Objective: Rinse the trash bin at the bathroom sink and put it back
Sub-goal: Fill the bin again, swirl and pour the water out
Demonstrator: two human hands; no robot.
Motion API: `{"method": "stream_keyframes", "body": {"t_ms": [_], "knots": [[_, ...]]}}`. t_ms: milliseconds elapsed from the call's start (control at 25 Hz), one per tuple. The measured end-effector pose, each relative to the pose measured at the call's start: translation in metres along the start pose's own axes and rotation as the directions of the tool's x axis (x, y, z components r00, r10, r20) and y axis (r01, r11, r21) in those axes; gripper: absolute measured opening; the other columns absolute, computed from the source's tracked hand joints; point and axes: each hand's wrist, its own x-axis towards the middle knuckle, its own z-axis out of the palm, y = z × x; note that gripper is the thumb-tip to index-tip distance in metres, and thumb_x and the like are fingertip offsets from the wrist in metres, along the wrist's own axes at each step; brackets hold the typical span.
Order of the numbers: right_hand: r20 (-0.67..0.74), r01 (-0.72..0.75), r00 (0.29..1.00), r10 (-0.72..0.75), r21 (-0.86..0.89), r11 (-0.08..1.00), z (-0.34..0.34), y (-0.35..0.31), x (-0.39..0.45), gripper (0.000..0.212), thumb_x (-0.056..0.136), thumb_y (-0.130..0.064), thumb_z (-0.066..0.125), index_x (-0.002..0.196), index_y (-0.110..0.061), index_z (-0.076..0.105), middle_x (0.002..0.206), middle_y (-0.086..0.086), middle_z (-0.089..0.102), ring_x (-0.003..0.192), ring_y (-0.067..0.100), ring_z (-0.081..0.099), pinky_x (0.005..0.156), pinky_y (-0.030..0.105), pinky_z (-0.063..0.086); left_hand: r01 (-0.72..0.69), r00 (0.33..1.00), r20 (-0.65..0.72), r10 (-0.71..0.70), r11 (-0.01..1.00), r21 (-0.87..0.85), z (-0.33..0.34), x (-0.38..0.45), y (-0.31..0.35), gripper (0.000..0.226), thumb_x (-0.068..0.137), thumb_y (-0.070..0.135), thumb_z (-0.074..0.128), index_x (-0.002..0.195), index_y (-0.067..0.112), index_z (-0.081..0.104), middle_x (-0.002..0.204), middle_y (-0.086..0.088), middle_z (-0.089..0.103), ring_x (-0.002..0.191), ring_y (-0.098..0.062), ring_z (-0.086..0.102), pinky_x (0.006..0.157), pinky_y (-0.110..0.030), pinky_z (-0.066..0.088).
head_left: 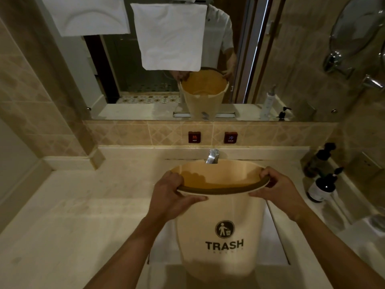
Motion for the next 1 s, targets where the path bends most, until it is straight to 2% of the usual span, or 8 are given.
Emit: {"method": "stream_keyframes", "body": {"t_ms": [120,280,480,640,760,840,920,1000], "knots": [[0.062,-0.012,0.998,0.012,0.007,1.0,0.011,0.002,-0.006,0.049,0.038,-0.038,0.087,0.07,-0.024,0.054,0.084,0.0,0.063,0.087,0.028,0.061,0.078,0.047,0.053,-0.018,1.0,0.01,0.018,1.0,0.025,-0.002,-0.015,-0.012,0.067,0.054,0.087,0.061,0.063,0.021,0.052,0.071,0.017,0.045,0.061,-0.011,0.05,0.051,-0.028,0.043],[0.032,-0.008,0.999,0.004,0.108,0.994,0.024,-0.002,-0.005,0.037,0.059,-0.013,0.085,0.079,-0.01,0.054,0.083,0.001,0.06,0.081,0.02,0.058,0.066,0.034,0.052,0.006,1.0,-0.006,-0.006,1.0,0.014,-0.022,0.011,-0.008,0.05,0.049,0.08,0.068,0.064,0.04,0.041,0.072,0.013,0.048,0.062,-0.009,0.05,0.05,-0.025,0.043],[0.034,-0.061,0.998,0.06,0.036,0.998,0.005,0.014,-0.008,0.042,0.046,-0.026,0.089,0.068,-0.026,0.053,0.081,-0.001,0.062,0.077,0.021,0.06,0.066,0.036,0.053,0.047,0.995,0.086,-0.05,0.998,0.034,0.003,-0.007,-0.001,0.055,0.043,0.085,0.064,0.064,0.04,0.04,0.076,0.02,0.047,0.067,-0.008,0.052,0.056,-0.018,0.04],[0.057,-0.057,0.997,0.051,0.109,0.992,0.032,0.006,-0.009,0.035,0.058,-0.008,0.085,0.072,-0.016,0.054,0.08,-0.002,0.063,0.078,0.016,0.061,0.063,0.029,0.051,-0.079,0.997,0.005,0.079,0.995,0.063,-0.02,-0.001,-0.015,0.055,0.06,0.081,0.064,0.067,0.031,0.041,0.071,0.025,0.039,0.062,0.001,0.037,0.055,-0.009,0.031],[0.01,-0.04,0.999,0.039,0.11,0.993,0.017,0.004,-0.003,0.034,0.062,-0.008,0.084,0.078,-0.014,0.054,0.083,-0.001,0.061,0.079,0.017,0.06,0.062,0.028,0.051,0.007,0.999,0.035,-0.008,1.0,0.013,-0.01,0.015,-0.005,0.051,0.048,0.075,0.07,0.066,0.035,0.044,0.073,0.017,0.046,0.063,-0.003,0.048,0.054,-0.014,0.039],[0.015,-0.041,0.999,0.04,0.049,0.998,0.006,0.01,-0.003,0.04,0.054,-0.014,0.088,0.075,-0.019,0.054,0.084,-0.001,0.062,0.083,0.021,0.061,0.067,0.031,0.053,0.054,0.993,0.101,-0.054,0.999,0.003,0.004,0.002,-0.003,0.054,0.043,0.083,0.066,0.067,0.041,0.042,0.078,0.019,0.047,0.066,-0.006,0.051,0.056,-0.017,0.042],[0.042,-0.06,0.997,0.059,0.036,0.998,0.011,0.011,-0.008,0.045,0.043,-0.022,0.09,0.07,-0.024,0.054,0.083,-0.003,0.063,0.085,0.02,0.062,0.073,0.035,0.053,-0.029,0.997,0.071,0.027,0.999,0.026,0.004,-0.012,-0.011,0.055,0.052,0.089,0.058,0.067,0.039,0.042,0.077,0.025,0.043,0.065,-0.001,0.044,0.058,-0.009,0.037],[0.059,-0.052,0.997,0.048,0.067,0.996,0.026,0.01,-0.009,0.044,0.046,-0.016,0.09,0.068,-0.022,0.053,0.084,-0.003,0.063,0.087,0.018,0.062,0.074,0.034,0.053,-0.093,0.996,0.02,0.092,0.994,0.057,-0.012,-0.01,-0.019,0.062,0.062,0.087,0.055,0.064,0.025,0.049,0.073,0.024,0.04,0.067,0.001,0.039,0.058,-0.008,0.032]]}}
